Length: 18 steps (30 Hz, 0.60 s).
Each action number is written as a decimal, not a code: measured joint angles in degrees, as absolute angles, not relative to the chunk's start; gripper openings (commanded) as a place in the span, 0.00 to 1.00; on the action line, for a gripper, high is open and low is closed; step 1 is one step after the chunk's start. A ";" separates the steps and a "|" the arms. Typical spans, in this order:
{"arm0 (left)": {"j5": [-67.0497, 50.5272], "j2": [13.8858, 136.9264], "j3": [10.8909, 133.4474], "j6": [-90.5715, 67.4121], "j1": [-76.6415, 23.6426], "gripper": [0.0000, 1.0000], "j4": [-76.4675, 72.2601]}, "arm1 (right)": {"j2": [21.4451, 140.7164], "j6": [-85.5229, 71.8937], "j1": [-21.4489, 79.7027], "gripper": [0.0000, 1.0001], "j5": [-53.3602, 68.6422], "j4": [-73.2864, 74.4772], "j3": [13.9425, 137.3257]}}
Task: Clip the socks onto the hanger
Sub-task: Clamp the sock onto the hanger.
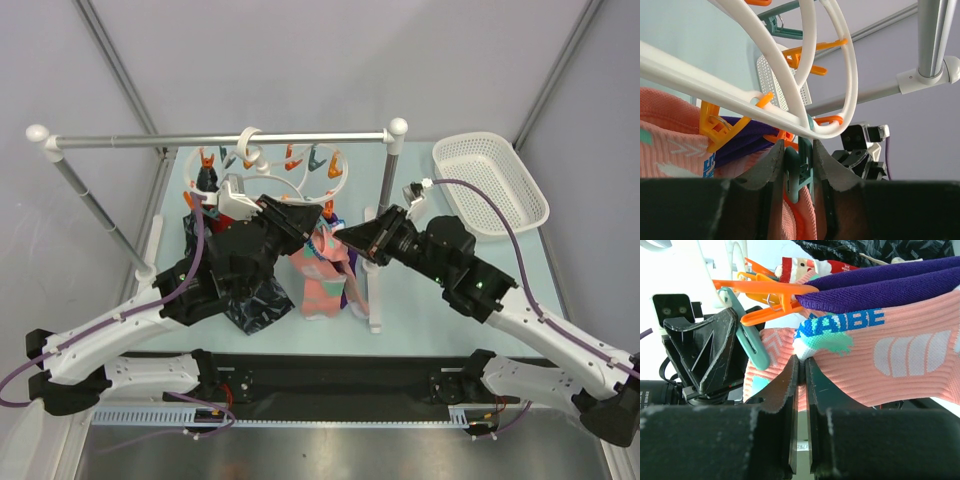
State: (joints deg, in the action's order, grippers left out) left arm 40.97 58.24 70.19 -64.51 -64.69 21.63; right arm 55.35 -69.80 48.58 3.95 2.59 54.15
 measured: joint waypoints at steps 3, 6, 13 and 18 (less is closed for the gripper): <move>40.97 58.24 70.17 -64.49 -64.69 0.00 21.54 | 56.18 -69.76 48.58 0.00 4.16 1.76 54.28; 40.97 58.19 70.04 -64.49 -64.69 0.13 21.30 | 56.73 -69.58 48.58 0.00 4.36 1.41 54.35; 41.34 57.25 68.07 -64.58 -64.69 0.48 20.40 | 56.77 -68.55 48.60 0.00 4.12 1.32 54.35; 41.32 57.14 67.02 -64.66 -64.69 0.60 20.95 | 57.06 -68.03 48.60 0.03 3.53 0.30 54.41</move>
